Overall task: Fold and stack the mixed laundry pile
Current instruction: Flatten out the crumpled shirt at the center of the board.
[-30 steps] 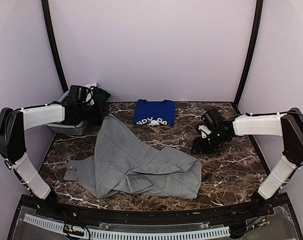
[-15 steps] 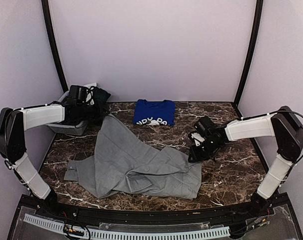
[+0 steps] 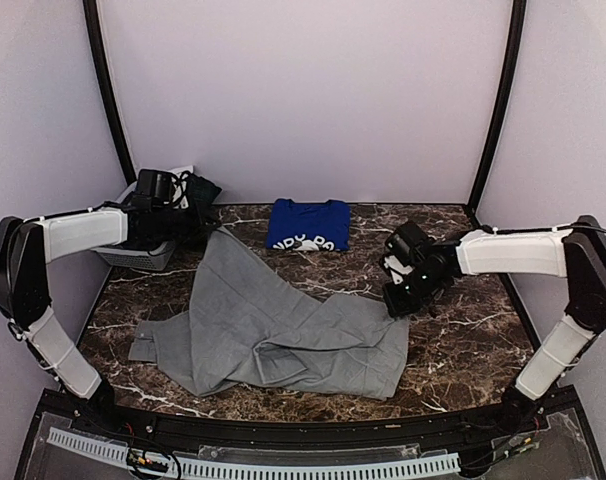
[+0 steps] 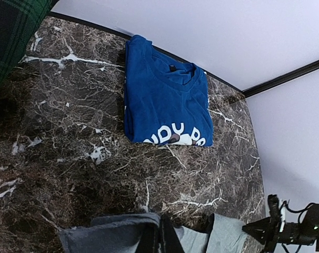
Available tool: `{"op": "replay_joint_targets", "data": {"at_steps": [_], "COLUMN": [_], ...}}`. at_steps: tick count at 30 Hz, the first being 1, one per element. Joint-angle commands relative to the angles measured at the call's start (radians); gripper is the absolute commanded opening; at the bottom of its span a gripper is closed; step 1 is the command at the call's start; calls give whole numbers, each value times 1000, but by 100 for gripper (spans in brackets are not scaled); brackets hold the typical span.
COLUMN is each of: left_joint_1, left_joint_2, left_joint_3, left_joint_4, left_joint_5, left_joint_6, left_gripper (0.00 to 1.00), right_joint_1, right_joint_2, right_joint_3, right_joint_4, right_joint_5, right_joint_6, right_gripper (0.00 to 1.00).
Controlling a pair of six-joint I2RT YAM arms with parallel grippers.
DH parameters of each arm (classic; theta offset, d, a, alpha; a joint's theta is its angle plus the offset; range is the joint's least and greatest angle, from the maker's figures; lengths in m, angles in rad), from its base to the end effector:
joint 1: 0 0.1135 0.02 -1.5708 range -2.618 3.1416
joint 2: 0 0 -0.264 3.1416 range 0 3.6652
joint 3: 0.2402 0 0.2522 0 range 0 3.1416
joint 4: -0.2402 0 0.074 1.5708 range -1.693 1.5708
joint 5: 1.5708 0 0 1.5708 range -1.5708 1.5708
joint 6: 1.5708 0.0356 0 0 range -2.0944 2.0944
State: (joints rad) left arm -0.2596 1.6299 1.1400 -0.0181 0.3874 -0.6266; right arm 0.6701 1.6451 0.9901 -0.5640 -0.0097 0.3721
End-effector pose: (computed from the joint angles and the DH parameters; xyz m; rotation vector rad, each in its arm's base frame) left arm 0.3575 -0.1089 0.2627 -0.1494 2.1714 -0.9281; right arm 0.2413 0.1917 0.1722 -0.4224 2.7978 0.2623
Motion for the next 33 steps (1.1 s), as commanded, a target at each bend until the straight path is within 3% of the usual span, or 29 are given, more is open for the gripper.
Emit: {"op": "replay_joint_targets", "data": {"at_steps": [1,7,16,24,33], "left_joint_1": [4,-27,-92,-217,-367], "left_joint_2": [-100,-133,-155,-165,-263], "left_joint_3": [40,164,422,671,735], "left_joint_4": [-35,-145,-291,-458,-513], "left_joint_5": [49,43,-29,-101,-53], "left_joint_6": [48,124,218,354,447], "left_gripper": [0,0,0,0,0], "right_joint_1": [6,3,-3,-1,16], "right_joint_2": [-174,-290,-320,-412,-575], "right_joint_3": [134,304,573,729,832], "right_joint_4": [-91,-125,-149,-173,-207], "right_joint_5": [201,347,456,456,385], "right_joint_6": [2,-69,-211,-283,-330], "right_gripper": [0,0,0,0,0]}}
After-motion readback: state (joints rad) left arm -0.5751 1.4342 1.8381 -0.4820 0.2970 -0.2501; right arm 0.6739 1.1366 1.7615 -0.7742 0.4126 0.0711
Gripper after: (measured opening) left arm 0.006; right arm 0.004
